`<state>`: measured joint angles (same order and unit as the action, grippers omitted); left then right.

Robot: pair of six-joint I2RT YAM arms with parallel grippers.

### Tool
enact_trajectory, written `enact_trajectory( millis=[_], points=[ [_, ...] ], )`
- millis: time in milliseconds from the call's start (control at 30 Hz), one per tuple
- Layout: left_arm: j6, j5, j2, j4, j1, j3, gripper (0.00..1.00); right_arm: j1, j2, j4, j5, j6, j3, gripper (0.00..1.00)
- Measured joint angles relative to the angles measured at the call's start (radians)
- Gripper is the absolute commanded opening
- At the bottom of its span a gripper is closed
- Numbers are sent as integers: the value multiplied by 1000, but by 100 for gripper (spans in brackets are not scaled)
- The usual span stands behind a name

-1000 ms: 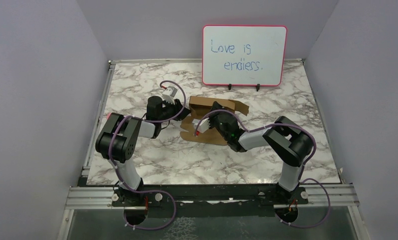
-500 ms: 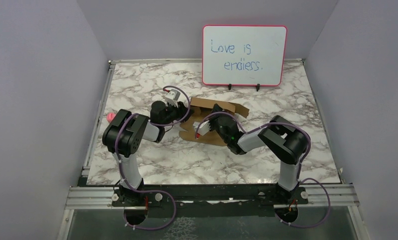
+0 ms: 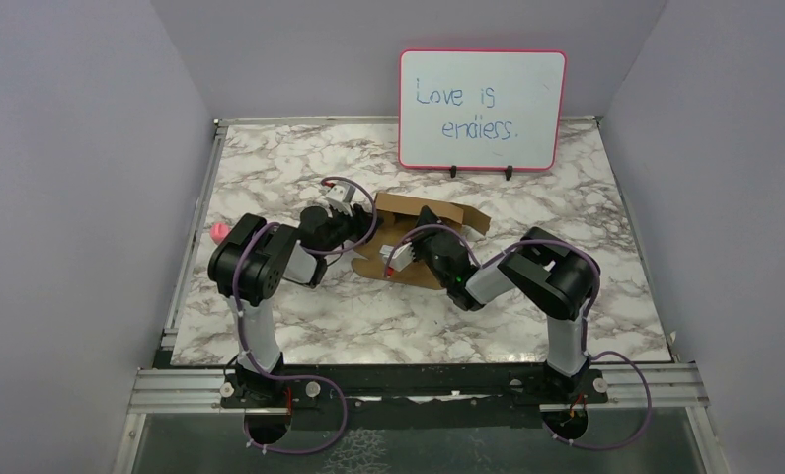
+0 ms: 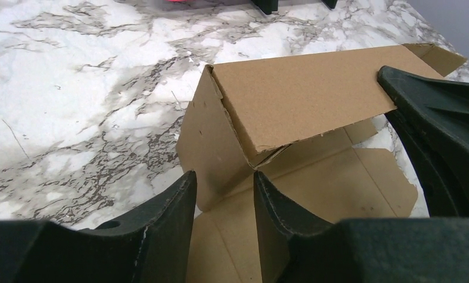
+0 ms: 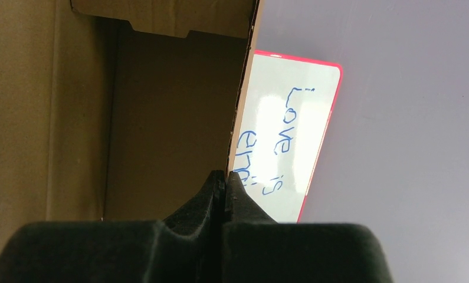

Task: Fold the paper box

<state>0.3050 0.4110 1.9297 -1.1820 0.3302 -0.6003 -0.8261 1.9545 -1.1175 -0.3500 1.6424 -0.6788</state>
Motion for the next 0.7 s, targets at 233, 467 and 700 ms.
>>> enact_trajectory(
  millis=[233, 467, 700],
  points=[
    [-2, -65, 23, -74, 21, 8, 42, 0, -1, 5, 0, -5, 0, 1],
    [8, -142, 27, -120, 47, 11, 32, -5, -1, 8, -1, -19, 0, 1],
    [36, -273, 29, -171, 91, 39, 24, -18, -13, 20, -11, -35, 0, 1]
  ],
)
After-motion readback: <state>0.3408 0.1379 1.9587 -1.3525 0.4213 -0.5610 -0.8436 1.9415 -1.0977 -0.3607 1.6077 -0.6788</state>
